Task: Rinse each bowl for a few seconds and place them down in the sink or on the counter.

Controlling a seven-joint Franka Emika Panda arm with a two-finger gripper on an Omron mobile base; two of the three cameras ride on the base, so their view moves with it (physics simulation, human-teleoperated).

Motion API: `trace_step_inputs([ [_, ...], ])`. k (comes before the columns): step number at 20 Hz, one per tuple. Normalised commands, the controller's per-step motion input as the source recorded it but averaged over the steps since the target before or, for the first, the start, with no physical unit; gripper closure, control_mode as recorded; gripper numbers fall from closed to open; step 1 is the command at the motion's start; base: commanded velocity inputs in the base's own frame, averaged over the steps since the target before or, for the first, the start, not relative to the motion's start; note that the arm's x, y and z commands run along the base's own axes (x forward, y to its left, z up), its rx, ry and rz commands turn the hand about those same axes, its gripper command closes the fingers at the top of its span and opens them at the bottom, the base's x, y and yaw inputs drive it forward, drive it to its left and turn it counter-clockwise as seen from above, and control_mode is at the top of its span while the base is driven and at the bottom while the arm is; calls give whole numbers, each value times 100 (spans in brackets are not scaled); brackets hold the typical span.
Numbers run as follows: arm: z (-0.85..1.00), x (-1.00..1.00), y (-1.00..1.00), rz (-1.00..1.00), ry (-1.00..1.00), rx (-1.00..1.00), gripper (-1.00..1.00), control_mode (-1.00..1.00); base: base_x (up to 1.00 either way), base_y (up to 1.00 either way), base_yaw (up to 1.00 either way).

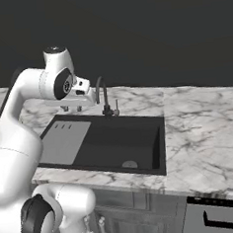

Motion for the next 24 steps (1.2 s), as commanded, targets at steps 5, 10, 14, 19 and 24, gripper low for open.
trace_step_inputs([
  [5,0,-2,-5,0,0,0,-100,-100,0,0,0],
  [10,0,-3,-9,0,-4,0,-100,-100,0,0,0],
  [14,-1,0,-8,0,-5,0,-100,-100,0,0,0],
  [19,-9,-1,-16,0,-7,0,-100,-100,0,0,0],
  [24,-4,-2,-19,0,-3,1,-100,-100,0,0,0],
])
